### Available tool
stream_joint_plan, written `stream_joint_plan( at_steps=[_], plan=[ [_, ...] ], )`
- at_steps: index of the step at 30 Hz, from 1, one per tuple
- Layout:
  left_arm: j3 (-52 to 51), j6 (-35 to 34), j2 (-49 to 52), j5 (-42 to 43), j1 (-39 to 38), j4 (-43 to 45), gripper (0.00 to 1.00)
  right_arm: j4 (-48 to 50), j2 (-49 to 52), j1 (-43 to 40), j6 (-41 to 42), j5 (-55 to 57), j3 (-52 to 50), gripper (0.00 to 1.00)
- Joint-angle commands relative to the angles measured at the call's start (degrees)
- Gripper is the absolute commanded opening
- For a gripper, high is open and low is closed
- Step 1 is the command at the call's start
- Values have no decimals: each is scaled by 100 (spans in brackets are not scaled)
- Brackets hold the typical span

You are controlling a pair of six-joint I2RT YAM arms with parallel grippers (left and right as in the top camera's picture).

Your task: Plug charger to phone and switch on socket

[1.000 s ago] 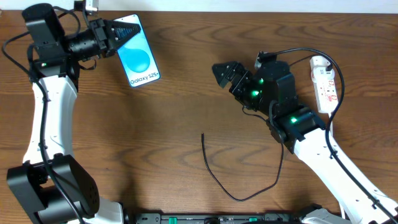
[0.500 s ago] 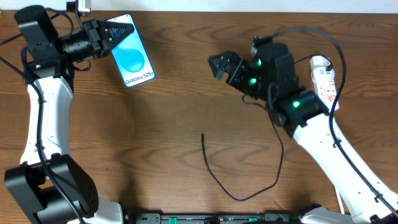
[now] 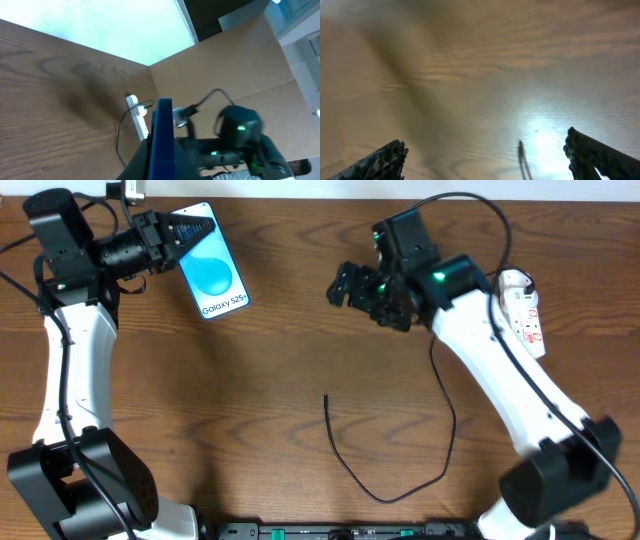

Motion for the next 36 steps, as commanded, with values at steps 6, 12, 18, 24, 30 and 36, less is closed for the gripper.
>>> stream_joint_plan(
  at_steps=[6,12,18,24,30,36],
  plan=[
    [-15,79,-96,81,17,26,7,-660,717,643,-380,514,177,99],
    [-15,79,-96,81,17,26,8,-846,1248,1231,-382,986,173,99],
    [-15,79,-96,81,57,28,7,-785,1659,1596,-345,986,173,96],
    [-15,76,-96,87,262,26,8,-868,1812,1709,-243,986,155,93],
    [-15,76,-96,101,470,24,7,-874,1821,1742,-219,997,83,91],
    [-15,76,-96,101,522,24,8,-883,1821,1784,76,1113,-133,89]
  ],
)
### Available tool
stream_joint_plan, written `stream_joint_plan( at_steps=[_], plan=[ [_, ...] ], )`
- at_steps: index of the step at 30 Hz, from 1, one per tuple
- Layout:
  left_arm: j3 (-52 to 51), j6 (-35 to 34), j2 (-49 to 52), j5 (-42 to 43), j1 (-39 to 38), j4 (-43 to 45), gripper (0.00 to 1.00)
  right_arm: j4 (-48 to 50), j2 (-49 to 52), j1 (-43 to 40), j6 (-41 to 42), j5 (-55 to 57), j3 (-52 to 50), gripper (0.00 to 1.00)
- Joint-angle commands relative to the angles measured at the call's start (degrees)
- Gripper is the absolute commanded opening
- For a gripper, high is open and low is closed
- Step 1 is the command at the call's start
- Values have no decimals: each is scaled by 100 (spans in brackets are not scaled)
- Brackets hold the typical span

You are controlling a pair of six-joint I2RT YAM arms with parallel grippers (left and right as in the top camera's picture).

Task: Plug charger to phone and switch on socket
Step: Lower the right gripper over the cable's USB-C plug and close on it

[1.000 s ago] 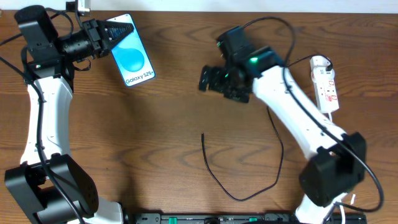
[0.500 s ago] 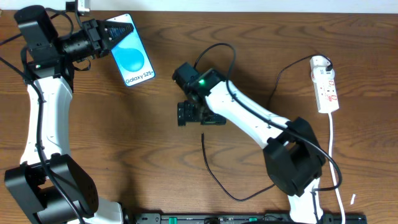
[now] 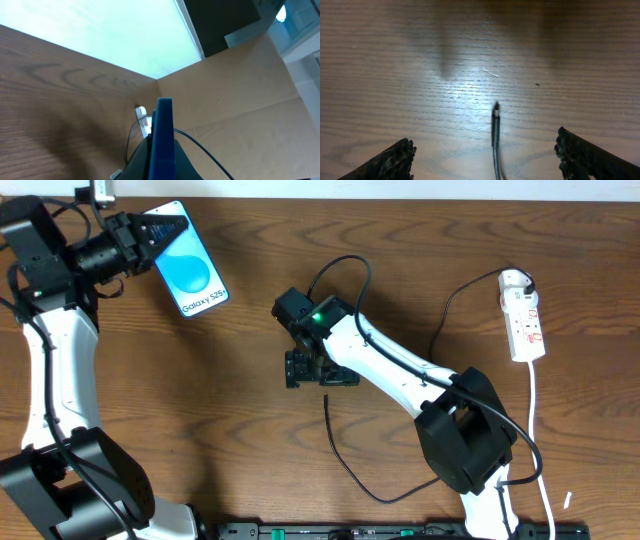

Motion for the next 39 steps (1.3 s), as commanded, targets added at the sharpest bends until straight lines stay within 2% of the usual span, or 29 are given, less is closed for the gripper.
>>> stream_joint_plan(
  at_steps=[1,15,26,39],
  plan=[
    [-15,74,-96,120,20,24,7,-13,66,92,219,149,-208,89],
    [-15,76,-96,105,20,-142,7,350,66,557,216,155,-1034,94],
    [-15,76,-96,101,20,-142,7,586,66,623,459,542,-1196,99],
    [-15,79,-96,101,20,-142,7,990,70,623,680,778,-1233,99]
  ],
)
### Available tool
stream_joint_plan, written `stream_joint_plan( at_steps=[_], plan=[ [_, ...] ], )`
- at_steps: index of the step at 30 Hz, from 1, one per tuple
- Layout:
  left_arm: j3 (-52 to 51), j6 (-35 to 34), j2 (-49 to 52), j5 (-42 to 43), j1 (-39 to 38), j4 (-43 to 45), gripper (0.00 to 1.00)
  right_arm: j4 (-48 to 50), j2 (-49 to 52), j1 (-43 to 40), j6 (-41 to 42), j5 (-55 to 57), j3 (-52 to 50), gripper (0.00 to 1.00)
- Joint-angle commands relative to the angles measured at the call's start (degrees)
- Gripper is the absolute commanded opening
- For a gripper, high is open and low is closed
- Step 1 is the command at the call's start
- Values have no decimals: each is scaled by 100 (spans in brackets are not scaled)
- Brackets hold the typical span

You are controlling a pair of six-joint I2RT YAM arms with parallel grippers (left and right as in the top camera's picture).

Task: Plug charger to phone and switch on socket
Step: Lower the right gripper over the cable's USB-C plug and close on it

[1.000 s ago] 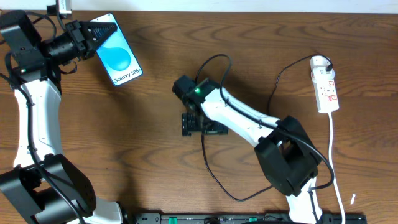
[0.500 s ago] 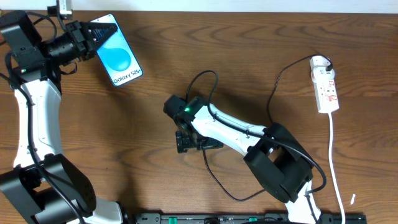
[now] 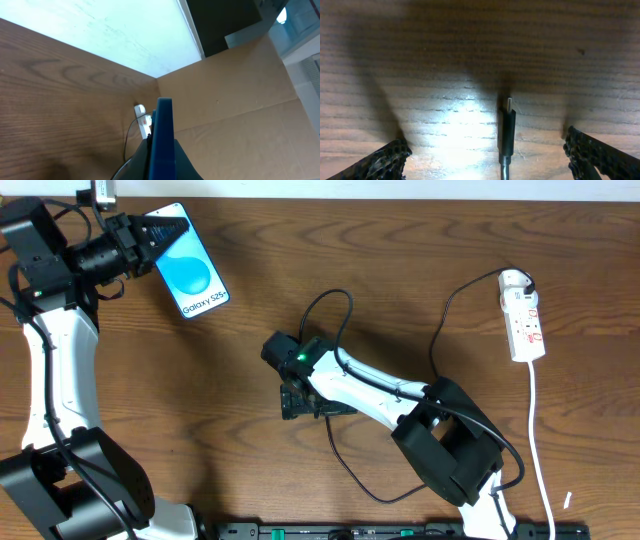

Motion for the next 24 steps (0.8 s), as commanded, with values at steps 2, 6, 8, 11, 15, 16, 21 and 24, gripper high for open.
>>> stream_joint_plan(
  at_steps=[2,6,8,11,15,16,21,24],
  plan=[
    [-15,74,-96,101,20,11,8,98,79,7,234,350,-70,99],
    [-15,74,-96,101,20,11,8,116,157,7,232,343,-70,99],
    [-15,74,-96,101,20,11,7,116,186,4,234,343,-70,99],
    [-15,76,-96,101,20,11,7,118,186,-7,234,341,-70,99],
    [-15,74,-96,101,20,11,7,116,186,-28,234,321,-70,99],
    [-15,74,-96,101,20,11,7,111,186,-31,234,319,-70,100],
    [-15,74,-96,101,20,11,7,83,188,-33,262,321,-70,99],
    [-15,74,-96,101,20,11,7,-24,188,-33,402,321,-70,99]
  ],
)
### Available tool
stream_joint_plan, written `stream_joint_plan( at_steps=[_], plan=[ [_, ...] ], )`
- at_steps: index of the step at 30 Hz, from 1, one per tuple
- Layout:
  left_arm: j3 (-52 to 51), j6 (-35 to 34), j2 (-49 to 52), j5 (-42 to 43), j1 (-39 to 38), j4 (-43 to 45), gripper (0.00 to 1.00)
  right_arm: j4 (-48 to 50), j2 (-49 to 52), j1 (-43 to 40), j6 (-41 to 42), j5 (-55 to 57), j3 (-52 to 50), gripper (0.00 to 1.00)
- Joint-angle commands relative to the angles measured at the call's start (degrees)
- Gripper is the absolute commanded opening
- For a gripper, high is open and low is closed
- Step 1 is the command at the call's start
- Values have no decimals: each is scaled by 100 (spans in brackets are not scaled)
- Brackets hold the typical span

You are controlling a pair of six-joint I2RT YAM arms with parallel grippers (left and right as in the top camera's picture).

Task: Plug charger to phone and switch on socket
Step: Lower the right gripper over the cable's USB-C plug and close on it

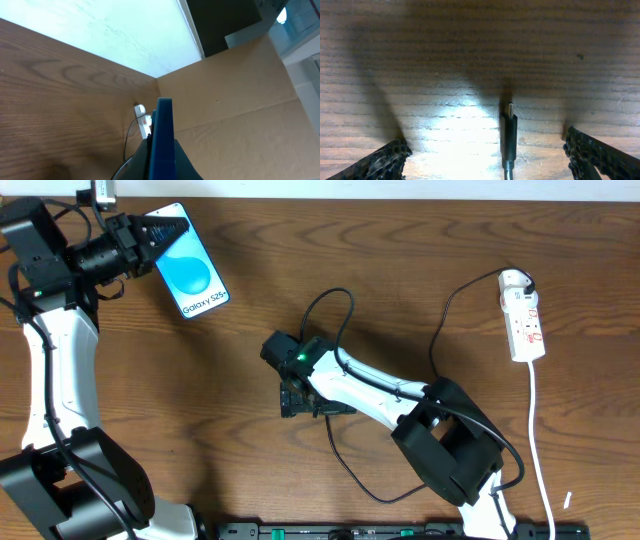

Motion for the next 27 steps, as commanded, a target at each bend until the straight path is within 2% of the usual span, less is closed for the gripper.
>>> stream_joint_plan(
  at_steps=[1,27],
  plan=[
    [-15,74,-96,101,20,11,7,-105,184,-28,227,262,-70,99],
    [-15,76,-96,101,20,11,7,-87,389,-278,24,-492,-162,97]
  ],
)
